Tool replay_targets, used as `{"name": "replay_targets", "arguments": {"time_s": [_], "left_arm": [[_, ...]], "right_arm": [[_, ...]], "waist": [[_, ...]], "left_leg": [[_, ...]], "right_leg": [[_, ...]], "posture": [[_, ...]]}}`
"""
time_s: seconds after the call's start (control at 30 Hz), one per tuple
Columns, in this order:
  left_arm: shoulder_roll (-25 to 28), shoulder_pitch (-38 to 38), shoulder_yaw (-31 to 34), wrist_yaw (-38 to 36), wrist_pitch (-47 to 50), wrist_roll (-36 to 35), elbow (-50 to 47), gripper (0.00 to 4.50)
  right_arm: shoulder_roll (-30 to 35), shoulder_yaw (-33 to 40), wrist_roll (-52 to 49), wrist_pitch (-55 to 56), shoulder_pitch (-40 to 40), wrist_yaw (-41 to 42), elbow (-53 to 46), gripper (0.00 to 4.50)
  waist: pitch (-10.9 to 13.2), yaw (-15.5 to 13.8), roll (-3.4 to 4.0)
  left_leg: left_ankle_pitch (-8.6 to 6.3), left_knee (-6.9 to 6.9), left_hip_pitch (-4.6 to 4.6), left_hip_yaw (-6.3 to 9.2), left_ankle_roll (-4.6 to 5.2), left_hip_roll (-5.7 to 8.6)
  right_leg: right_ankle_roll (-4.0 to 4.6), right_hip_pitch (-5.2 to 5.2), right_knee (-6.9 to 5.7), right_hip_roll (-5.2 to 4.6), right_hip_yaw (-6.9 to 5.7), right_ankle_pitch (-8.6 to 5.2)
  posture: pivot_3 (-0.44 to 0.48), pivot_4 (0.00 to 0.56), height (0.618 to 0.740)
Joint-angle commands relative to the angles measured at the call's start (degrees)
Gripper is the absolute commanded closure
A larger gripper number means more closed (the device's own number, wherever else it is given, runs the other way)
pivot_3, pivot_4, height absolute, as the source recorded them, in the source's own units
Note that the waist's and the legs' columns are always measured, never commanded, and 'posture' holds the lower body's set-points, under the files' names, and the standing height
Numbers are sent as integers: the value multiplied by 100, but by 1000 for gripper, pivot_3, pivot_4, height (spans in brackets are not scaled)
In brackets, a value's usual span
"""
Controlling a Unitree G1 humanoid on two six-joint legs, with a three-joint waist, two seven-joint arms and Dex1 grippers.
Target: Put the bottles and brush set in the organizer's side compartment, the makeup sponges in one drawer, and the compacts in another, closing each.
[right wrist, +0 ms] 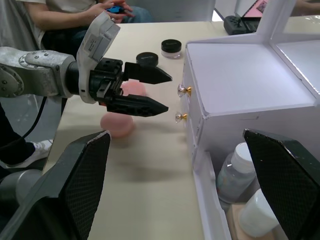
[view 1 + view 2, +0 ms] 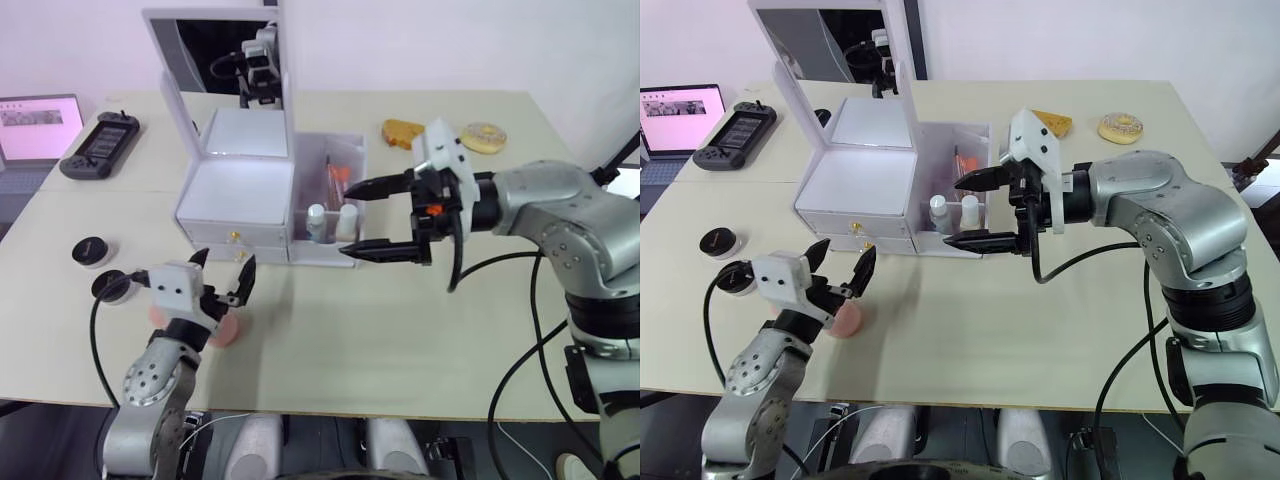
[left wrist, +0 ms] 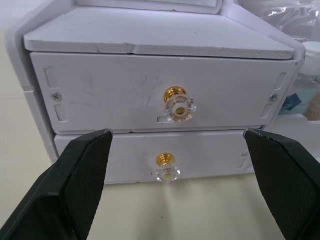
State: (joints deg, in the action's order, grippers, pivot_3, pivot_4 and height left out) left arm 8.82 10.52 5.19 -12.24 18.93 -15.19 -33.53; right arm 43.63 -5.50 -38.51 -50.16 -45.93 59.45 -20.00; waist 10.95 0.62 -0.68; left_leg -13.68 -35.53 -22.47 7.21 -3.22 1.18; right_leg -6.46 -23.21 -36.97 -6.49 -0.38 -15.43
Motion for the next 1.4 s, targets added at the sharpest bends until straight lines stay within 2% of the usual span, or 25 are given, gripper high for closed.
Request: {"name": "replay_targets", "arguments": {"time_s": [0.03, 0.13, 0.17, 0.5, 0.83, 0.93, 0.97, 1.27, 1.4], "left_arm": [[-2, -143, -104, -6, -279, 100, 28, 835], [-71, -236, -171, 41, -338, 145, 168, 2357], [-85, -254, -220, 60, -370, 183, 175, 2735], [-335, -331, -353, 325, -515, 317, 166, 2735], [-344, -562, -360, 464, -481, 356, 217, 2735], [-305, -583, -380, 538, -321, 413, 215, 3614], [-306, -582, -381, 553, -295, 407, 207, 4072], [-290, -511, -430, 538, -151, 361, 0, 4143], [-181, -143, -426, 412, 43, 180, -529, 4143]], "right_arm": [[36, 136, -26, 6, -178, -55, -132, 0], [41, 131, 5, 34, -187, -76, -134, 0], [54, 127, 20, 48, -186, -74, -131, 0], [34, 158, 26, 121, -259, -74, -65, 0], [46, 113, 105, 106, -302, -99, 36, 0], [18, 112, 123, 102, -317, -110, 40, 0], [13, 112, 128, 105, -321, -115, 38, 0], [-24, 107, 131, 106, -336, -167, 56, 0], [-68, 90, 148, 142, -313, -173, 88, 0]], "waist": [[0, -4, 0], [0, -9, 0], [0, -8, 0], [1, -7, -1], [1, -5, -1], [1, -11, -1], [1, -11, -1], [1, -14, -1], [2, 1, -3]], "left_leg": [[0, 0, 0, 0, 0, 0], [0, 0, 0, 0, 0, 0], [0, 0, -1, 0, 0, 0], [0, -4, -4, 0, 0, 1], [0, -4, -4, 0, 0, 1], [0, -4, -4, 0, 0, 1], [0, -4, -4, 0, 0, 1], [0, -5, -4, 0, 0, 1], [0, -5, -5, 0, 0, 1]], "right_leg": [[0, 0, 0, 0, 0, 0], [-1, 0, 0, 0, 0, 0], [-1, 0, 1, 0, 0, 0], [-5, 0, 2, 0, 0, 2], [-6, 0, 3, 0, 0, 3], [-7, 0, 2, 0, 0, 3], [-7, 0, 2, 0, 0, 3], [-7, 0, 3, 0, 0, 3], [-8, 0, 6, 0, 1, 3]], "posture": [[0, 150, 740], [0, 150, 740], [0, 150, 740], [0, 150, 740], [0, 150, 740], [0, 150, 740], [0, 150, 740], [0, 150, 740], [0, 150, 740]]}}
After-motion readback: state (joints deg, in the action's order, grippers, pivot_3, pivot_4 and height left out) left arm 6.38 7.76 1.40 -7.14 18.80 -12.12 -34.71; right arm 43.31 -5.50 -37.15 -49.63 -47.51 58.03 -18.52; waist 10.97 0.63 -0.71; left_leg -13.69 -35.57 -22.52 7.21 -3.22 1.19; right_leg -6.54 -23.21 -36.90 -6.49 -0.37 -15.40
